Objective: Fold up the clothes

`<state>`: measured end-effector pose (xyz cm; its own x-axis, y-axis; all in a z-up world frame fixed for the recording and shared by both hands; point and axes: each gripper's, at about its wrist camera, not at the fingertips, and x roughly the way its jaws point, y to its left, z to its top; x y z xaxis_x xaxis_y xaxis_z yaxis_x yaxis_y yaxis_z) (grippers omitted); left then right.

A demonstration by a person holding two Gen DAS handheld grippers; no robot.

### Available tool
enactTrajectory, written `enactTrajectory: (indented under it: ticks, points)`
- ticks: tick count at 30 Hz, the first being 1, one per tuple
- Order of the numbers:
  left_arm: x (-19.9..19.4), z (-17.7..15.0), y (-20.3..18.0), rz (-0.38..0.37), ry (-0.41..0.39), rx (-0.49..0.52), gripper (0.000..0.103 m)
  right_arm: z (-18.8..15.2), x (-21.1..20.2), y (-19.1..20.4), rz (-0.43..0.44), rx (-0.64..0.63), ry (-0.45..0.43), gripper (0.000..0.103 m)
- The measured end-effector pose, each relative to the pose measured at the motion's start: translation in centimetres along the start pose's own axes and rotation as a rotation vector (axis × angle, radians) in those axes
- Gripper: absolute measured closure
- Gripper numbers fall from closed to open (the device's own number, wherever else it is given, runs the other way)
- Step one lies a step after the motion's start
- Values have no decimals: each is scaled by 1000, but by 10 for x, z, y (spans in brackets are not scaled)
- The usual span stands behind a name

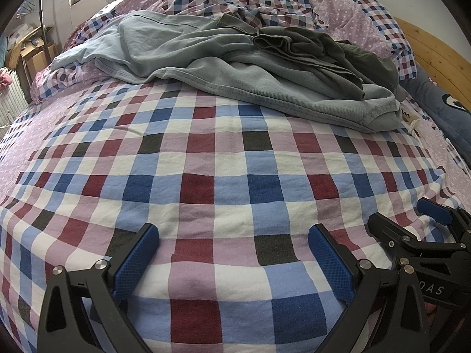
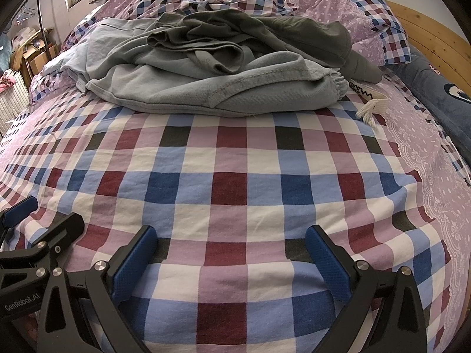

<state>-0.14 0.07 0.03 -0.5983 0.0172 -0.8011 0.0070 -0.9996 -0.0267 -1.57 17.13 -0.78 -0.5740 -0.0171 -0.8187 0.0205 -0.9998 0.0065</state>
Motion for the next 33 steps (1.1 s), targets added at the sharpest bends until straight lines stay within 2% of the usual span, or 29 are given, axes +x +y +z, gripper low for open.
enactTrajectory:
  ticks: [33]
  points:
    - [-2,-2,1,10,-8,9,0,-3,-1,-4,7,16,-8,0]
